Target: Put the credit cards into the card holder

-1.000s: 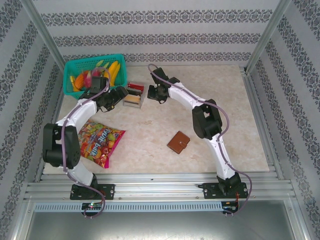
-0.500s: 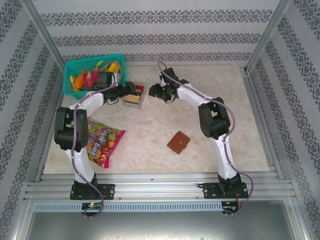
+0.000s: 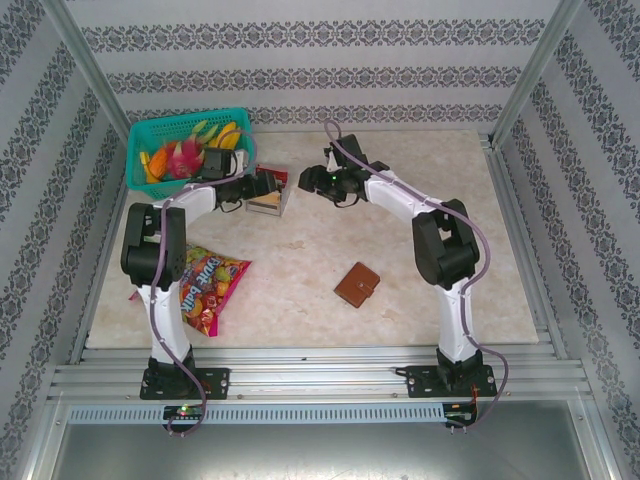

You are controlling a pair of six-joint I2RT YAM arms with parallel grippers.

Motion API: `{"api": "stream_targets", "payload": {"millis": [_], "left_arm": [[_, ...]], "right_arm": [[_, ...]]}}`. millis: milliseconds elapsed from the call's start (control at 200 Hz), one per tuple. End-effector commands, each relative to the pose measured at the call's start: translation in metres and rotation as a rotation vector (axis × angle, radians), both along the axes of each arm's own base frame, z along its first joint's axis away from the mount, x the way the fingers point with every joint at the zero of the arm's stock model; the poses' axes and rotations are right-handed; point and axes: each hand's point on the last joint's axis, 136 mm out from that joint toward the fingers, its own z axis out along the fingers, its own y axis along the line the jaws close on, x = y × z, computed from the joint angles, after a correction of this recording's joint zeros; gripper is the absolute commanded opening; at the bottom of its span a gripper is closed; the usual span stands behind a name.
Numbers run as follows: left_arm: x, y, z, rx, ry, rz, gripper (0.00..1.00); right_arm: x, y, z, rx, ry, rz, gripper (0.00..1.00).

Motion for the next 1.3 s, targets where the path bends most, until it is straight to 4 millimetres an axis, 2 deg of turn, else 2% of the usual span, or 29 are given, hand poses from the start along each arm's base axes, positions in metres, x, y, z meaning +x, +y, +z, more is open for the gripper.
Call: {"api": "stream_targets", "payload": {"millis": [0, 115, 250, 405, 595, 749, 859, 999, 1124, 1214, 1294], "left_arm": [[0.016, -0.008, 0.009, 0.072, -0.09, -0.015, 1.0], [0.022, -0.02, 0.002, 0.032, -0.088, -0.058, 1.0], [0.023, -0.039, 0.003, 0.0, -0.095, -0.145, 1.0], [0.014, -0.062, 0.003, -0.034, -0.079, -0.271, 0.98], [-0.001, -0.097, -0.004, 0.017, -0.035, -0.432, 0.92], [-0.016, -0.135, -0.008, 0.048, -0.003, -0.568, 0.91], [-0.032, -0.166, -0.011, 0.074, 0.013, -0.663, 0.9], [-0.053, -0.2, -0.012, 0.076, 0.019, -0.743, 0.88], [-0.068, -0.228, -0.003, 0.066, 0.003, -0.792, 0.88], [-0.074, -0.244, 0.006, 0.055, -0.015, -0.811, 0.87], [-0.07, -0.247, 0.013, 0.028, -0.027, -0.762, 0.86]], "right_arm": [[-0.005, -0.005, 0.014, 0.009, -0.024, -0.001, 0.62], [-0.009, -0.011, 0.009, -0.003, -0.017, -0.009, 0.63], [-0.011, -0.021, -0.001, -0.012, 0.004, -0.026, 0.63], [-0.012, -0.041, -0.011, -0.037, 0.015, -0.057, 0.64], [-0.006, -0.067, -0.017, -0.058, 0.026, -0.082, 0.61], [-0.006, -0.099, -0.024, -0.096, 0.037, -0.128, 0.61], [-0.009, -0.129, -0.025, -0.116, 0.044, -0.177, 0.61], [-0.018, -0.166, -0.019, -0.129, 0.024, -0.227, 0.61], [-0.024, -0.196, -0.012, -0.109, 0.016, -0.27, 0.62], [-0.027, -0.211, -0.007, -0.095, 0.008, -0.289, 0.62], [-0.023, -0.208, -0.005, -0.041, 0.005, -0.261, 0.61]]}}
